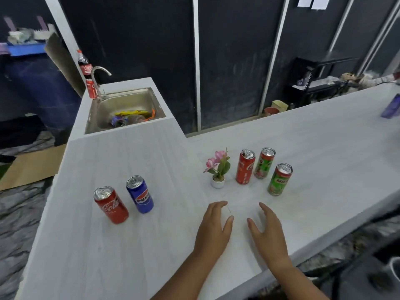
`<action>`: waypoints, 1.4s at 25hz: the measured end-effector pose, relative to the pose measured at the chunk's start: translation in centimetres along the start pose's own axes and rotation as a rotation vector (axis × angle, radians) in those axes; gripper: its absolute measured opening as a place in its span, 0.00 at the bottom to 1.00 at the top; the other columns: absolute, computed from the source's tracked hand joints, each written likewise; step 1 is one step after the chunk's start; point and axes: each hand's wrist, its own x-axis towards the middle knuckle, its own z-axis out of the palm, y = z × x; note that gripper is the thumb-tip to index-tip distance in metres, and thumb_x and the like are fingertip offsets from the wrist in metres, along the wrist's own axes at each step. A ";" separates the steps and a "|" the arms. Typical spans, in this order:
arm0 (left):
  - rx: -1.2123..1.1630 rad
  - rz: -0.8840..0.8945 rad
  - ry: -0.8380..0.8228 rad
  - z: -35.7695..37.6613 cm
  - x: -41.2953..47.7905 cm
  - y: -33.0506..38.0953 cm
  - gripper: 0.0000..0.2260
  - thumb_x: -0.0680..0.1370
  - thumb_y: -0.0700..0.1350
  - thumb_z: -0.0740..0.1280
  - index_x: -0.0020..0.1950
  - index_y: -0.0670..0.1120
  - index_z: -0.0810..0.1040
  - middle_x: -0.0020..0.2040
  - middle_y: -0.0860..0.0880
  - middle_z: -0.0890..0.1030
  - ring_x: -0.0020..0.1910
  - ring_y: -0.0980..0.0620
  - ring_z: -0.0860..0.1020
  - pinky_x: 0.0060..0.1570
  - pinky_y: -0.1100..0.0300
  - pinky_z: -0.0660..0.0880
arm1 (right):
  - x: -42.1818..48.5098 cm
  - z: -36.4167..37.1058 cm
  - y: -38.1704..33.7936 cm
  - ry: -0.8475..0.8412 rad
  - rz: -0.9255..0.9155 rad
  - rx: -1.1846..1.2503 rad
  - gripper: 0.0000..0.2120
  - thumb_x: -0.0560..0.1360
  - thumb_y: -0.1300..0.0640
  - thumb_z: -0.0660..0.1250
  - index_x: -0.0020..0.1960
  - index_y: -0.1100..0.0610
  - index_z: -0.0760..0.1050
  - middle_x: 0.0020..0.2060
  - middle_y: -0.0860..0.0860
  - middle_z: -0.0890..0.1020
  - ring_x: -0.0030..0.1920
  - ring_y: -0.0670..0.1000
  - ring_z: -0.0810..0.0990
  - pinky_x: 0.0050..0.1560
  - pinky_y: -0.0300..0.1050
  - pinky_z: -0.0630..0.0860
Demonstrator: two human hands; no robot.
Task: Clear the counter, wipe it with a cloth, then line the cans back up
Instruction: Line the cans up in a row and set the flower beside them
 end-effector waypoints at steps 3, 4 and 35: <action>-0.076 -0.022 -0.031 2.3 4.3 3.2 0.26 0.84 0.55 0.68 0.81 0.56 0.66 0.79 0.56 0.70 0.75 0.57 0.72 0.68 0.69 0.69 | 3.2 -3.7 1.5 0.048 0.094 0.120 0.36 0.78 0.49 0.77 0.81 0.47 0.64 0.78 0.48 0.71 0.76 0.52 0.71 0.76 0.55 0.72; -0.101 -0.038 -0.025 2.9 5.7 4.0 0.28 0.84 0.54 0.70 0.82 0.55 0.65 0.80 0.54 0.70 0.76 0.56 0.72 0.71 0.64 0.71 | 4.3 -4.6 2.0 0.052 0.109 0.143 0.39 0.77 0.48 0.78 0.82 0.47 0.63 0.79 0.48 0.71 0.76 0.52 0.71 0.76 0.55 0.72; -0.321 -0.228 0.142 1.0 1.1 -3.3 0.28 0.76 0.54 0.80 0.74 0.60 0.74 0.66 0.66 0.80 0.66 0.66 0.79 0.67 0.62 0.78 | 4.5 0.2 1.0 -0.103 -0.059 0.186 0.27 0.68 0.41 0.83 0.64 0.40 0.77 0.56 0.39 0.86 0.56 0.41 0.85 0.58 0.50 0.83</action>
